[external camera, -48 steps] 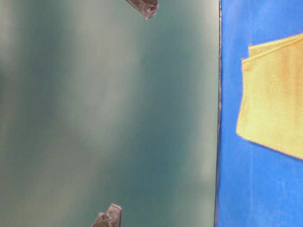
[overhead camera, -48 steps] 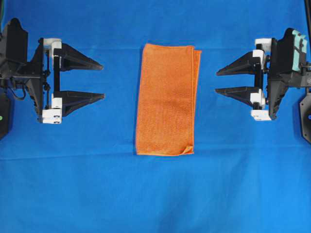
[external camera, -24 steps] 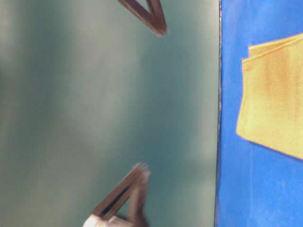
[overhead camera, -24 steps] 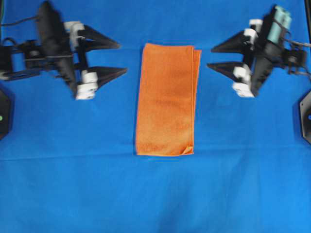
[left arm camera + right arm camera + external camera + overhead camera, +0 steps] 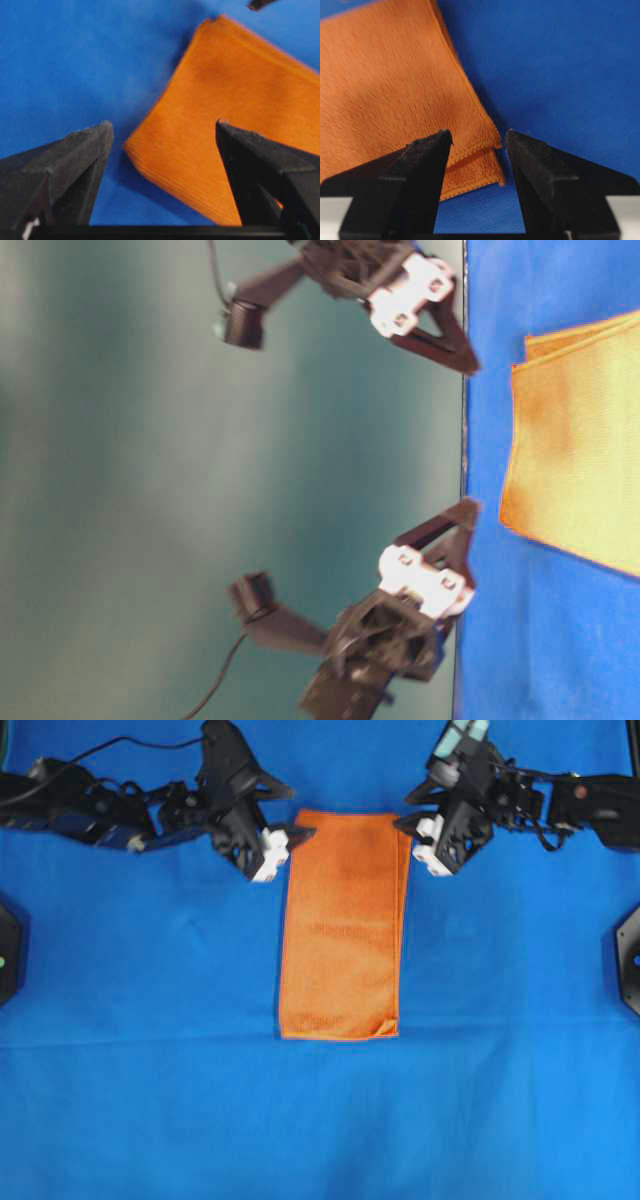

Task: Fold the orange towel.
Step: 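Move both grippers to the top corners of the towel strip and pinch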

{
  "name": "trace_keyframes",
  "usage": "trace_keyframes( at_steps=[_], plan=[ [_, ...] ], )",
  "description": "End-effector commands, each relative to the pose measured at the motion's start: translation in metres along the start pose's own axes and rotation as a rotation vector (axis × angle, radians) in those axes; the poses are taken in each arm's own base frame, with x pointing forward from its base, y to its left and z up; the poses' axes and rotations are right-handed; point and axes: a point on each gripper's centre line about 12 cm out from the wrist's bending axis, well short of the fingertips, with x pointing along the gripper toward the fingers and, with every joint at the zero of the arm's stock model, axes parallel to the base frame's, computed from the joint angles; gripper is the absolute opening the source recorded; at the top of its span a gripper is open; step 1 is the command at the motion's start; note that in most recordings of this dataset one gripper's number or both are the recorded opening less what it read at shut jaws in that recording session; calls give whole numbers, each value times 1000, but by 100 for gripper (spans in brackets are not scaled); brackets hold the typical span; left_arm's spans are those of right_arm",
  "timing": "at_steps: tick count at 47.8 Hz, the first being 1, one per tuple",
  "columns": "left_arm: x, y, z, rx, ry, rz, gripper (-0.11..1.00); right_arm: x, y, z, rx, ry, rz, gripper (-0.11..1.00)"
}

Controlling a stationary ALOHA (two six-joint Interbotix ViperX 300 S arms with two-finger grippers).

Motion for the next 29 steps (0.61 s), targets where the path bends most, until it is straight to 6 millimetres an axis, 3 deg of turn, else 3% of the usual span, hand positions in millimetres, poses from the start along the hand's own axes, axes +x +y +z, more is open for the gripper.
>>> trace_keyframes(
  at_steps=[1, 12, 22, 29],
  plan=[
    [10, 7, 7, -8, -25, 13, 77, 5, -2, 5, 5, -13, -1, 55],
    [27, 13, -17, -12, 20, 25, 77, 22, -2, -13, 31, 28, 10, 55],
    [25, 13, -29, -15, 51, 27, 77, 34, -2, -20, 42, 47, 14, 54],
    [23, 11, -35, -13, 68, 25, 63, 35, -2, -19, 36, 47, 13, 45]
  ],
)
